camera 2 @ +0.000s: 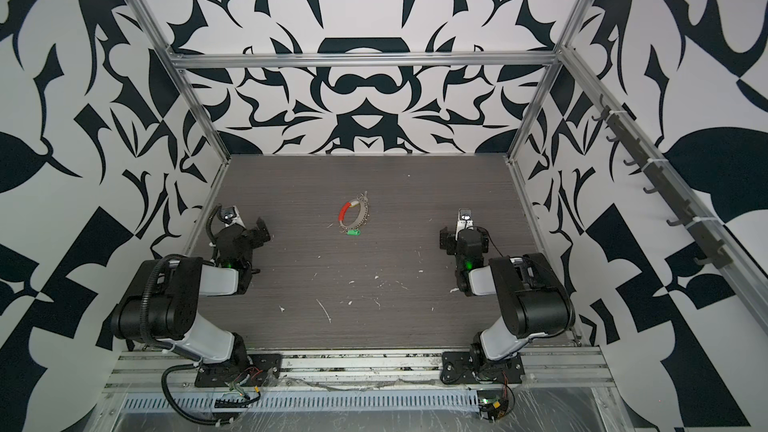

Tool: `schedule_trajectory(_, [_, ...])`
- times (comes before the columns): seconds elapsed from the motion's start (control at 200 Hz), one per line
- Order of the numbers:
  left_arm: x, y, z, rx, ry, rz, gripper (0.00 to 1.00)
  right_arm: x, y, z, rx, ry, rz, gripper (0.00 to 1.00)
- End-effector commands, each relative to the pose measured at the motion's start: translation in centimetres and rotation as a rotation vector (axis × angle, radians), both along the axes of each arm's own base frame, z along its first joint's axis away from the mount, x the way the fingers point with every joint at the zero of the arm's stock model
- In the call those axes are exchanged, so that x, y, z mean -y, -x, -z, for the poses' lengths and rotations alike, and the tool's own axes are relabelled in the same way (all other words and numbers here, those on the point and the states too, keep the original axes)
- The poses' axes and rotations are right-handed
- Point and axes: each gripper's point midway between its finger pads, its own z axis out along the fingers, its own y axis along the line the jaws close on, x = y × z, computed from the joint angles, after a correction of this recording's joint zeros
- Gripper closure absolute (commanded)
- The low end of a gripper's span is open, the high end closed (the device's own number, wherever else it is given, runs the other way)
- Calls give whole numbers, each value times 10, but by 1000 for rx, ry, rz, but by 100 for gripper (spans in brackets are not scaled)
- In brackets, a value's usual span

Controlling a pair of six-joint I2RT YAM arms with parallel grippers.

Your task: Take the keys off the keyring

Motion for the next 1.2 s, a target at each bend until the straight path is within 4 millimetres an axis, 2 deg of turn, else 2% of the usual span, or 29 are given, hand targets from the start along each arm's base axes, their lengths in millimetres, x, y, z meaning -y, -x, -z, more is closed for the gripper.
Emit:
schedule_trajectory(0.0, [0,-1,-5,24,3,2,1,-2,-10,-18,56,-5,-7,0])
schedule_trajectory(0.13, [-1,0,-7,32,2,-4,1,-1,-9,-18,56,-3,-3,0])
schedule_trajectory(0.175, [-5,2,-11,44,-5,-30,1,1,-9,-25,84,-8,23,0])
schedule_trajectory(0.235, [-1,2,-13,20,9,-9,1,-2,-7,-33,73,4,17,0])
schedule_trajectory(0.385, [-2,2,-31,15,5,-11,1,-5,-12,-46,-32,15,31,0])
schedule_trajectory(0.48, [-2,3,-45,11,6,-12,1,-12,-13,-58,-28,33,35,0])
schedule_trajectory(0.58, [-8,7,-65,48,39,-63,1,-19,-10,-79,22,29,49,0])
schedule_trajectory(0.6, [-9,9,-79,91,53,-73,1,-20,-9,-85,38,30,54,0])
schedule_trajectory(0.675, [-11,13,-105,199,118,-103,1,-20,-8,-103,90,-1,94,0])
schedule_trajectory(0.765, [-16,18,-134,357,253,-160,1,-19,-7,-117,152,-170,152,0])
schedule_trajectory(0.8, [-18,21,-142,409,318,-176,1,-13,0,-113,138,-261,227,0])
schedule_trajectory(0.845, [-19,27,-143,445,430,-211,1,5,17,-101,111,-433,421,0])
schedule_trajectory(0.87, [-22,33,-144,470,495,-244,1,9,21,-96,89,-517,464,0])
schedule_trajectory(0.885, [-24,36,-143,479,533,-263,1,9,20,-94,80,-557,449,0])
schedule_trajectory(0.945, [-26,46,-140,500,669,-301,1,-15,6,-91,25,-688,259,2])
schedule_trajectory(1.06, [-13,44,-147,460,749,-218,1,-36,-1,-81,-46,-722,165,13])
schedule_trajectory(1.145, [-1,40,-149,412,783,-159,1,-42,-2,-77,-57,-754,148,12])
schedule_trajectory(1.195, [3,39,-146,403,831,-152,1,-45,-2,-77,-59,-777,137,4])
